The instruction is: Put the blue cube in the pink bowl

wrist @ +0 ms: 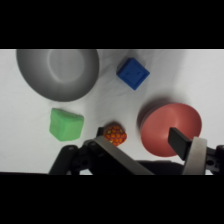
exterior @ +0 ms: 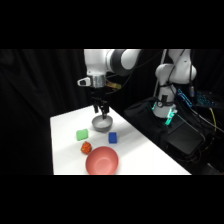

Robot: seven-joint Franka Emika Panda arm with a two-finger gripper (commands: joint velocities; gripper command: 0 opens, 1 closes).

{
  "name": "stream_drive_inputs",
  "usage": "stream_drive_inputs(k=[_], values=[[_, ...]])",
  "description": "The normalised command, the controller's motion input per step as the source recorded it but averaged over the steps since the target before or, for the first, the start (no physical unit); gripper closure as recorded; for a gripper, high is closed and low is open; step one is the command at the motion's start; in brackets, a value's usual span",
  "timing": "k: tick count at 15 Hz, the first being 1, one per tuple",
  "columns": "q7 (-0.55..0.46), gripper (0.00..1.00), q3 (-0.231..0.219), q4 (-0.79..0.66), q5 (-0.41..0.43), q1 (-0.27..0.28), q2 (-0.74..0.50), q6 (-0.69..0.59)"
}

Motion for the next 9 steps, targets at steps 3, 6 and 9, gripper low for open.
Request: stream_drive_inputs(k=[3,6,9], values=[[0.08,0.0,0.031,-0.01,-0.05,-0.018,-0.01,0.01],[0.22,0.0,0.026,-0.05,-0.138,0.011,-0.04,0.06],[0.25,0.0,0.025,-0.07,-0.134,0.022,-0.04,0.08]])
